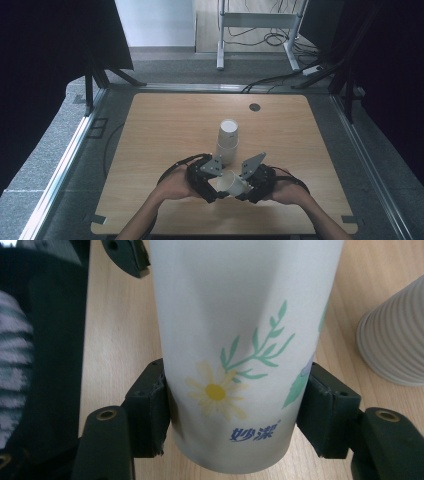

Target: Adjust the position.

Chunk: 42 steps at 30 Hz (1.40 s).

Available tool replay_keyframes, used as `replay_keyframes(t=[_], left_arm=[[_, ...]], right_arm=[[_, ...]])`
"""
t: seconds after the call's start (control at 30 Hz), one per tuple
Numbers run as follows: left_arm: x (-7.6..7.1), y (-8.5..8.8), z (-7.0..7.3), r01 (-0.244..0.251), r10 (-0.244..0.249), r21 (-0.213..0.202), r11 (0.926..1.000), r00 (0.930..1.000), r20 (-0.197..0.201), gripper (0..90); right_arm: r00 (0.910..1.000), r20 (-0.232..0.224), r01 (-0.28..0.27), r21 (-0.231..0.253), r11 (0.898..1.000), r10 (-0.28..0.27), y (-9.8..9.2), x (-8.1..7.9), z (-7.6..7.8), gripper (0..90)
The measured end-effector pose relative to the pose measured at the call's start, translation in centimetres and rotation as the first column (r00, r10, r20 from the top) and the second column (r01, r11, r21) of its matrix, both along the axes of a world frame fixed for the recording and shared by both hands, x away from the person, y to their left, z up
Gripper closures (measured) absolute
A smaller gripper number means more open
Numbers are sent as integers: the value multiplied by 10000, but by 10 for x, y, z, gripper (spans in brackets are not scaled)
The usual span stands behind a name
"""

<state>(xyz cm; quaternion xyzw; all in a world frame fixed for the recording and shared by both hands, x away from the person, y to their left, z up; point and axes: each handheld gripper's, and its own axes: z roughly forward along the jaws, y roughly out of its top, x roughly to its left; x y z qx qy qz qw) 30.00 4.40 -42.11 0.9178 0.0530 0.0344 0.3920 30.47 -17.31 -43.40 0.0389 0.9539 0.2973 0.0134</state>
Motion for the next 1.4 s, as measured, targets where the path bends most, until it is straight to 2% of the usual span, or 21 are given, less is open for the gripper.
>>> replay_keyframes(t=[0.07,0.17,0.33,0.47,0.6,0.67,0.73,0.83,0.93,1.17,1.3,1.4], left_arm=[[0,4,0,-88,72,-533,9985,9995,-309,138],[0,7,0,-225,175,-1073,9940,9987,-478,132],[2,11,-2,-362,229,-1737,9841,9967,-780,130],[3,12,-5,-373,189,-2039,9783,9956,-913,132],[2,10,-6,-356,164,-2150,9760,9958,-905,140],[2,9,-7,-338,139,-2213,9746,9958,-907,145],[2,8,-7,-253,64,-2285,9732,9965,-829,159],[1,7,-6,-258,71,-2359,9714,9968,-798,232],[1,6,-6,-204,46,-2280,9734,9976,-697,266],[-1,2,-3,7,-68,-1780,9840,9994,-335,285],[-2,-1,1,62,-81,-1479,9890,9999,-125,285],[-3,-1,5,-31,34,-1414,9899,10000,17,285]], right_arm=[[9999,-45,134,402,9991,-132,-3,0,1,367],[9996,-111,280,1050,9941,-270,-8,0,-1,367],[9992,-166,379,1917,9807,-354,-12,-2,-6,366],[9992,-183,396,2439,9690,-362,-13,-4,-10,366],[9993,-166,382,2999,9532,-348,-15,-4,-14,366],[9994,-193,349,3145,9486,-304,-15,-5,-15,366],[9993,-172,365,3235,9455,-327,-15,-5,-16,366],[9993,-223,348,3328,9424,-291,-16,-5,-17,365],[9993,-253,359,3344,9417,-291,-16,-4,-19,365],[9995,-261,240,3001,9536,-170,-13,-4,-20,359],[9997,-170,207,2914,9564,-164,-12,-3,-20,351],[9997,-98,257,2744,9613,-239,-11,-4,-21,295]])
